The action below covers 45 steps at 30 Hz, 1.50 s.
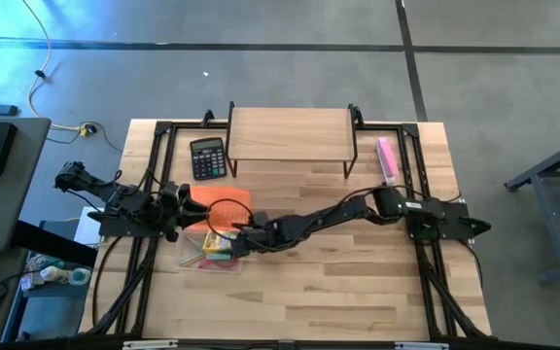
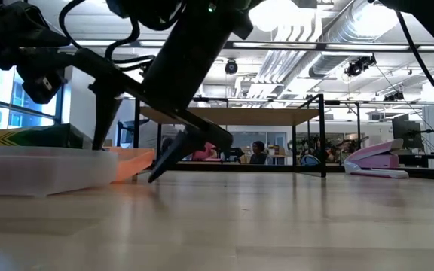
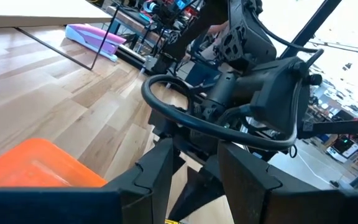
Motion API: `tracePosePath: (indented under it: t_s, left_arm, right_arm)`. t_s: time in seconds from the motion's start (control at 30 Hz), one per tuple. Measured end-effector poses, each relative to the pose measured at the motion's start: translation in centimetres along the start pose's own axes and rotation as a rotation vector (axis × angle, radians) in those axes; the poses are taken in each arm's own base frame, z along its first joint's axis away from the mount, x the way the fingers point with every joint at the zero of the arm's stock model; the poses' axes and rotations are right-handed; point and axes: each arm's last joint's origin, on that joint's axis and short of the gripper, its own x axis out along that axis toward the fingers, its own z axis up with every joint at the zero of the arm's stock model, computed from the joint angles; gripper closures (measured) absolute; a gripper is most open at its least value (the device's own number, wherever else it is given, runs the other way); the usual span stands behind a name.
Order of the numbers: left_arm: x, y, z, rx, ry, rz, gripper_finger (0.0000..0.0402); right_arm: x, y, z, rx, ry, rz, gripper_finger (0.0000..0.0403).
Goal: Pack school essentials
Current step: Move the supply box to the center of the table
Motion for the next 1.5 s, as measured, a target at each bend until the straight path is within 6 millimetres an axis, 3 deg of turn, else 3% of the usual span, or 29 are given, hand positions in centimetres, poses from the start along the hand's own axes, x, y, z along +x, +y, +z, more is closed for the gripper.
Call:
tracePosePath:
  t_s: [0.83,1.33,1.5]
  left_arm:
    - [0.0,0.0,0.0,0.000,0.000,0.000,0.0284]
    - [0.0,0.0,0.0,0.000,0.000,0.000,0.0284]
    - [0.0,0.0,0.0,0.000,0.000,0.000,0.0284]
  right_arm:
    - [-0.4,-1.2,-0.9,0.048,0.014,-0.141,0.0099]
    - [-0.6,-1.7,-1.3,0.068,0.020,-0.192,0.0225]
    - [-1.8,-2.1,-1.7,0.069,-0.005,-0.261,0.0259]
